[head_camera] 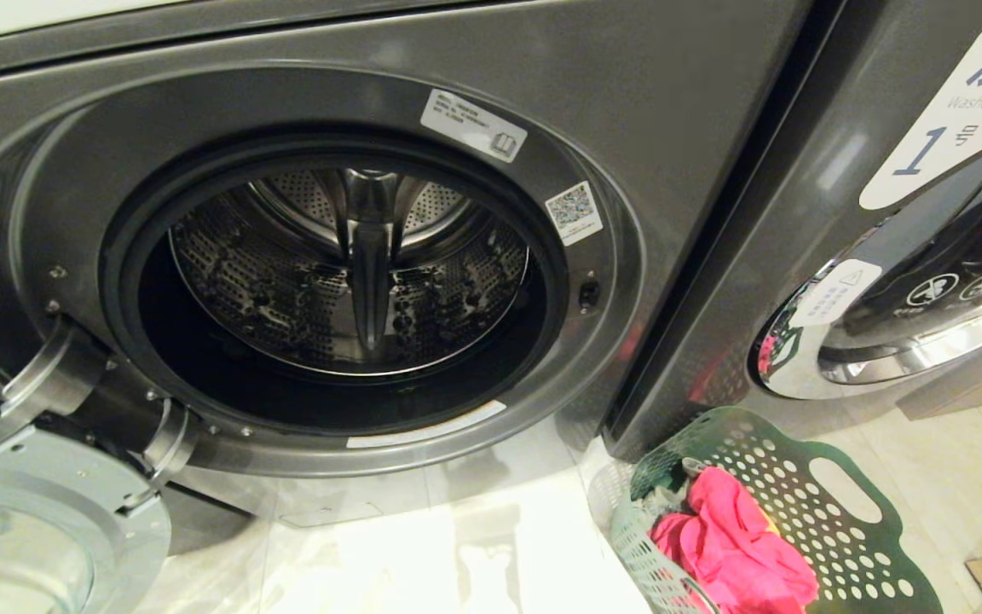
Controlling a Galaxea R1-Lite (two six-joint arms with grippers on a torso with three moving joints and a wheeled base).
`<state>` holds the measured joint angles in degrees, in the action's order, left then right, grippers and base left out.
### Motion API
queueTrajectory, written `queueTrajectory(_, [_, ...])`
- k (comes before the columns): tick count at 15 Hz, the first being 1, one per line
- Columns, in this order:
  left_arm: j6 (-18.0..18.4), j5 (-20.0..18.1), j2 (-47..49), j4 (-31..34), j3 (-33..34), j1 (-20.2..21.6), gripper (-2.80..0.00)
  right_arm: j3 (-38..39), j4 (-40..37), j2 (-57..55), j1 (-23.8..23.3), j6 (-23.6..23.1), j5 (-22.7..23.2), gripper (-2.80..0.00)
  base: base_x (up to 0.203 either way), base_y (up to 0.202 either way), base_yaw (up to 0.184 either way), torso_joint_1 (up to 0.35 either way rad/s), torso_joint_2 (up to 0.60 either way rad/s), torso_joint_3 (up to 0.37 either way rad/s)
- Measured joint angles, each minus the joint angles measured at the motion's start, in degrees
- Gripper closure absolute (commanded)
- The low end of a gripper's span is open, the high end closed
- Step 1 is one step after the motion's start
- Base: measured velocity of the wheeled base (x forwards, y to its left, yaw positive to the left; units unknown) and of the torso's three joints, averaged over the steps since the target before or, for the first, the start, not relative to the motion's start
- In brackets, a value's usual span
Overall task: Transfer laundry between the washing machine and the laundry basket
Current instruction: Close the washing machine door with the left hand
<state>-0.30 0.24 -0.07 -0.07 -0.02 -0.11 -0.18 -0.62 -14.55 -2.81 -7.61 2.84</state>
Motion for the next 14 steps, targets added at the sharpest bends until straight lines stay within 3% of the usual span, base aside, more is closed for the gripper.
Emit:
queueTrajectory(6, [-0.02, 0.00, 0.00, 0.00, 0.00, -0.02, 0.00, -0.13, -0.29, 12.04, 2.18, 0.52, -0.31, 0.00, 0.000, 0.000, 0.000, 0.000, 0.00, 0.000])
queueTrajectory(14, [0.00, 0.00, 0.00, 0.00, 0.02, -0.02, 0.00, 0.16, -0.06, 14.55, 2.37, 0.78, -1.27, 0.00, 0.000, 0.000, 0.000, 0.000, 0.00, 0.000])
